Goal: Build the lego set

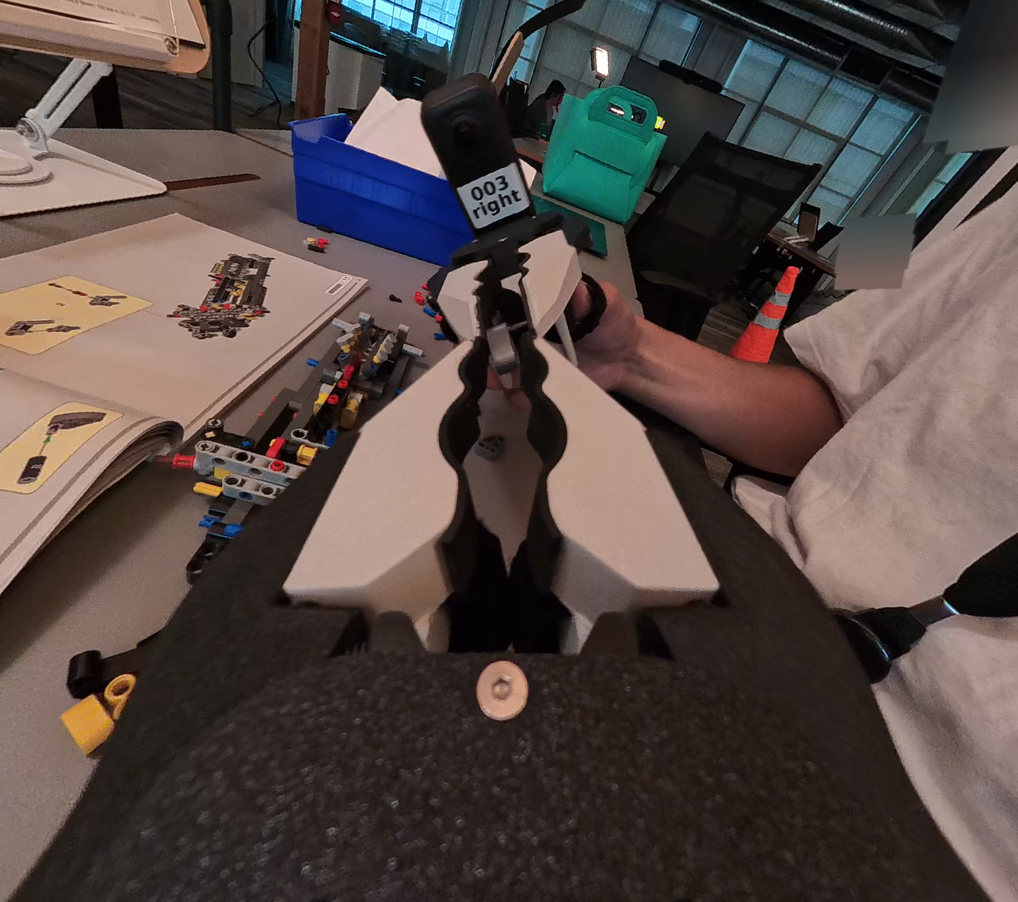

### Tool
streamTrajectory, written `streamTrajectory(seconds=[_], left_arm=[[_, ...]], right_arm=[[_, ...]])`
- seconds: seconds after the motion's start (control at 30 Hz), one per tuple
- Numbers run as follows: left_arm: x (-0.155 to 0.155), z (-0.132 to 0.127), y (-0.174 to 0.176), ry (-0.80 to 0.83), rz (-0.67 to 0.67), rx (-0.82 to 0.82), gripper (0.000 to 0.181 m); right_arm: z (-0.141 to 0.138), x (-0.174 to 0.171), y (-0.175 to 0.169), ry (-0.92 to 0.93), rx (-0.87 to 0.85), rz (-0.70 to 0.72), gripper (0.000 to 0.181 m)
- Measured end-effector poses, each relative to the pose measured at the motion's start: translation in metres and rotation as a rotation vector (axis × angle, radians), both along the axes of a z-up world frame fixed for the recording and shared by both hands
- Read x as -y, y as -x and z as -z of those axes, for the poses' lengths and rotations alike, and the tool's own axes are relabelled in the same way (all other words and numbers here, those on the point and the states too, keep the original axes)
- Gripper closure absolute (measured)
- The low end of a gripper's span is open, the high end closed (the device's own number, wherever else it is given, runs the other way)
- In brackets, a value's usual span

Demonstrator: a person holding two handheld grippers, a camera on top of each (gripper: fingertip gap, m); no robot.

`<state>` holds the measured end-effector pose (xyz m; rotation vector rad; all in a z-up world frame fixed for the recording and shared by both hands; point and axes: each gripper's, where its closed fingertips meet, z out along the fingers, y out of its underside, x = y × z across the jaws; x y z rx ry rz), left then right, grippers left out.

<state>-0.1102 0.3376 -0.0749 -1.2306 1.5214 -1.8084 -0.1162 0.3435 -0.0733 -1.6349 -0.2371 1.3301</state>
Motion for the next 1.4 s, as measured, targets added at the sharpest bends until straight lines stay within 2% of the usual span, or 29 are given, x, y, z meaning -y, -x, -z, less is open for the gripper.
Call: streamTrajectory(seconds=[0.2, 0.5, 0.6, 0.73, 0.8, 0.9, 1.1, 1.23, 1.3, 1.4], left_arm=[[-0.004, 0.012, -0.004, -0.03, -0.021, -0.059, 0.174], [0.001, 0.019, -0.002, -0.002, 0.031, -0.099, 0.174], [-0.003, 0.024, -0.003, -0.044, 0.001, -0.115, 0.174], [-0.021, 0.039, -0.01, -0.084, -0.095, -0.195, 0.174], [-0.022, 0.041, -0.011, -0.087, -0.107, -0.202, 0.174], [-0.022, 0.043, -0.012, -0.096, -0.113, -0.21, 0.175], [-0.026, 0.045, -0.012, -0.096, -0.122, -0.224, 0.175], [-0.02, 0.048, -0.012, -0.122, -0.105, -0.229, 0.175], [-0.019, 0.048, -0.012, -0.136, -0.103, -0.226, 0.175], [-0.02, 0.046, -0.012, -0.144, -0.113, -0.21, 0.175]], right_arm=[[0.009, -0.004, -0.004, -0.012, 0.089, 0.063, 0.167], [0.011, -0.004, -0.002, -0.067, 0.183, 0.084, 0.166], [0.026, 0.001, -0.018, -0.132, 0.425, 0.152, 0.158], [0.099, 0.023, -0.053, -0.091, 1.034, 0.118, 0.148], [0.118, 0.031, -0.052, -0.102, 1.145, 0.048, 0.149], [0.124, 0.035, -0.039, -0.124, 1.137, -0.034, 0.149], [0.131, 0.031, -0.038, -0.061, 1.089, -0.097, 0.155], [0.132, 0.029, -0.038, -0.087, 1.099, -0.092, 0.161], [0.133, 0.03, -0.036, -0.087, 1.086, -0.105, 0.173], [0.133, 0.028, -0.035, -0.055, 1.077, -0.09, 0.174]])
